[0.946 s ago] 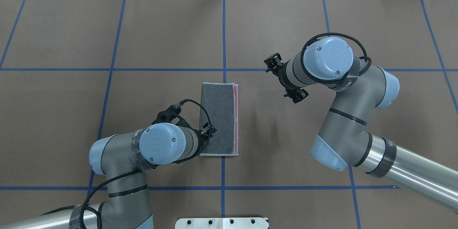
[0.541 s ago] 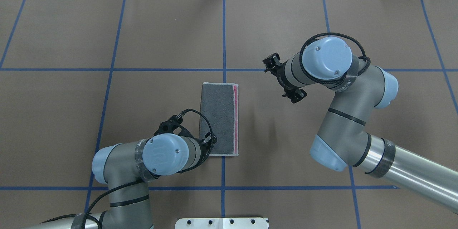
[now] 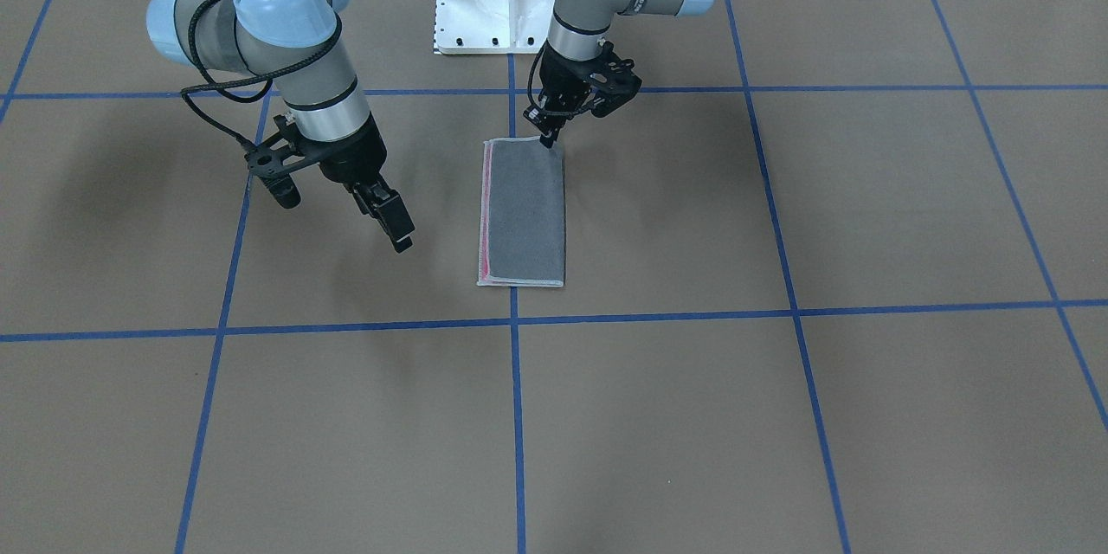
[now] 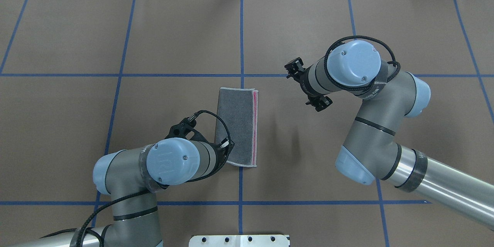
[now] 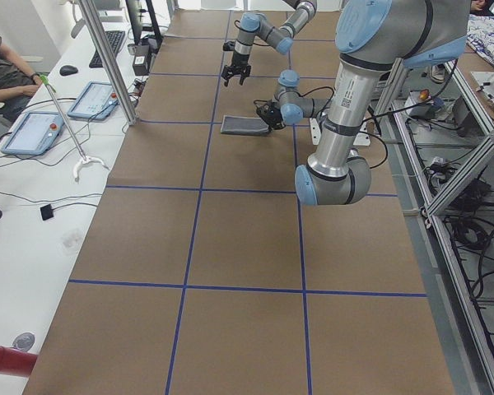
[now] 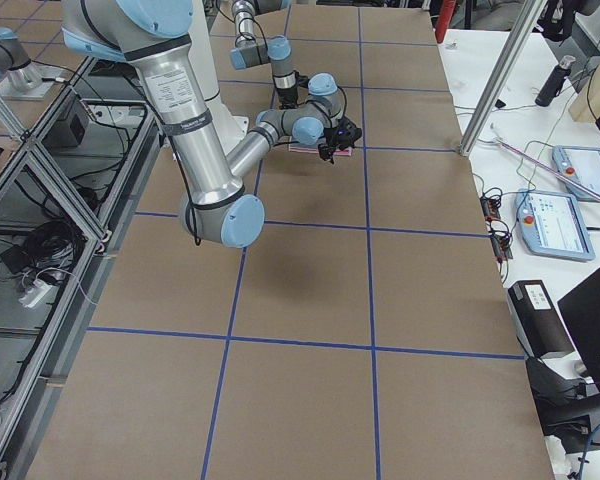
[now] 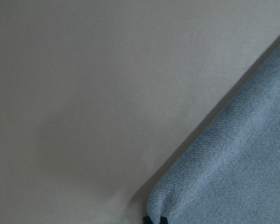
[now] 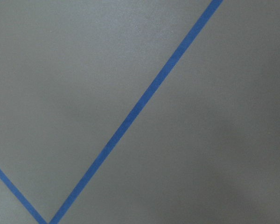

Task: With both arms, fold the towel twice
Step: 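Grasp the towel's near end with the left gripper and lift it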

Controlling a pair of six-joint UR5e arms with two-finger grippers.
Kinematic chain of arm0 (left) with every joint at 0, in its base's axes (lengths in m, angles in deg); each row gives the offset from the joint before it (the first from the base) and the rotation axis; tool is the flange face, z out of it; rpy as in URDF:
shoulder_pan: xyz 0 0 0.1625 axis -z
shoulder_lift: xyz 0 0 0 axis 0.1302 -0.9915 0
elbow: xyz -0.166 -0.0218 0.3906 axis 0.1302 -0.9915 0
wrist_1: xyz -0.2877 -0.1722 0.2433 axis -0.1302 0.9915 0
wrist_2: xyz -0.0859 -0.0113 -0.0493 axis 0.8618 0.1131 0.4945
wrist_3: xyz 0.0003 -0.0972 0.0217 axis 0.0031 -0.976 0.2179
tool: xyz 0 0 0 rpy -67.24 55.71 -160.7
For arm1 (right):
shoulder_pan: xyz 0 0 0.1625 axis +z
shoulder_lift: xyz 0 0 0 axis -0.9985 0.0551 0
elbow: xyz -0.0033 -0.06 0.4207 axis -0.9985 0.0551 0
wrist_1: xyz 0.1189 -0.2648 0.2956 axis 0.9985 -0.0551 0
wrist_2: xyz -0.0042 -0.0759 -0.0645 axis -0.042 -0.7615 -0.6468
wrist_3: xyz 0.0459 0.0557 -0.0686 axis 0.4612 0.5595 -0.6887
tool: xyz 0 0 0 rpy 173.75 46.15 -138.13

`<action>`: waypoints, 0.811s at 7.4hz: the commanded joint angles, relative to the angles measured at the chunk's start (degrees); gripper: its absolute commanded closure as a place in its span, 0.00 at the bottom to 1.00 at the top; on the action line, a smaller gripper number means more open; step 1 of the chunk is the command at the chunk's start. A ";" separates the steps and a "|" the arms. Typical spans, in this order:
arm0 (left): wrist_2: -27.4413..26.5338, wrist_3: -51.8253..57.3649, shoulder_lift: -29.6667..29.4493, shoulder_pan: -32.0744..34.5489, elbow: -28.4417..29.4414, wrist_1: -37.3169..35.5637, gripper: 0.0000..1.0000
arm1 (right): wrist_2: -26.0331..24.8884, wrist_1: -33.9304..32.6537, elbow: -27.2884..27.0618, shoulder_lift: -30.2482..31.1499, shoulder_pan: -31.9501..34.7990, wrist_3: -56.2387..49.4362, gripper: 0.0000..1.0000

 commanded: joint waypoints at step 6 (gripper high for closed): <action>0.22 2.79 -11.82 10.27 14.82 3.95 1.00 | 1.23 -0.09 -0.05 2.28 4.20 -2.98 0.00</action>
